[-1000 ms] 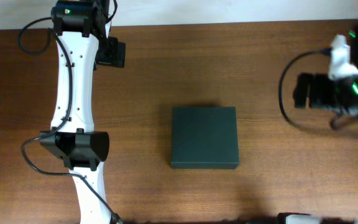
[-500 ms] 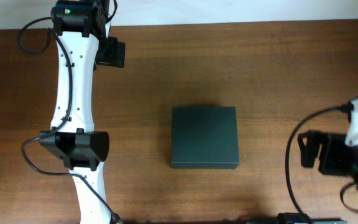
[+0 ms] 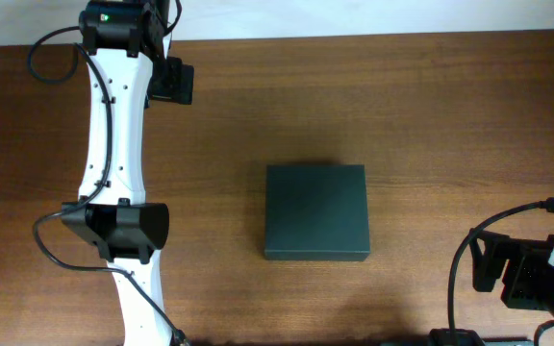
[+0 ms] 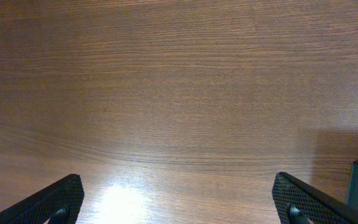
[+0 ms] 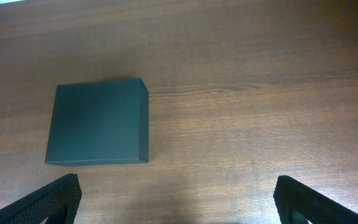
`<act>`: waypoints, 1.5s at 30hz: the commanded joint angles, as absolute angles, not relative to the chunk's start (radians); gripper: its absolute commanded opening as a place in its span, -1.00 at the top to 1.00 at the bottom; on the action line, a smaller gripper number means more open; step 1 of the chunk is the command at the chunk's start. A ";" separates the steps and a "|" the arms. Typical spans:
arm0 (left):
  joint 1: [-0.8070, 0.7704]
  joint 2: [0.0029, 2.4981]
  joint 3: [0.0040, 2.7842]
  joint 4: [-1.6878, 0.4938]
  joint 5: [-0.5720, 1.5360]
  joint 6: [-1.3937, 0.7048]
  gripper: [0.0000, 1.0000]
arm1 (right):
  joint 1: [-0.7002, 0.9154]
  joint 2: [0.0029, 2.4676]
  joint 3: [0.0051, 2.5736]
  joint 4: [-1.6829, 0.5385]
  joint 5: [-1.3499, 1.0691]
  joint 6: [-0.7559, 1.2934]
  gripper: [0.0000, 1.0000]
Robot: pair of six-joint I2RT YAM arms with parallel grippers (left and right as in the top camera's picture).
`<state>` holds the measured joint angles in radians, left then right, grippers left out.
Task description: Pack container
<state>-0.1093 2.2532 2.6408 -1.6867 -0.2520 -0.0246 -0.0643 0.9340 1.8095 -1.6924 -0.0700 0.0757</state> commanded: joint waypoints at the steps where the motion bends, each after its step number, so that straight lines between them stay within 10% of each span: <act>1: -0.103 2.230 2.654 -1.687 -0.266 -0.034 -0.99 | -0.059 0.934 1.805 -1.699 -0.067 0.049 -0.98; 22: -0.103 2.230 2.654 -1.687 -0.266 -0.034 -0.99 | -0.059 0.673 1.773 -1.397 -0.063 0.049 -0.98; 45: -0.103 2.230 2.654 -1.687 -0.266 -0.034 -0.99 | 0.054 0.233 0.611 -0.209 -0.030 -0.011 -0.98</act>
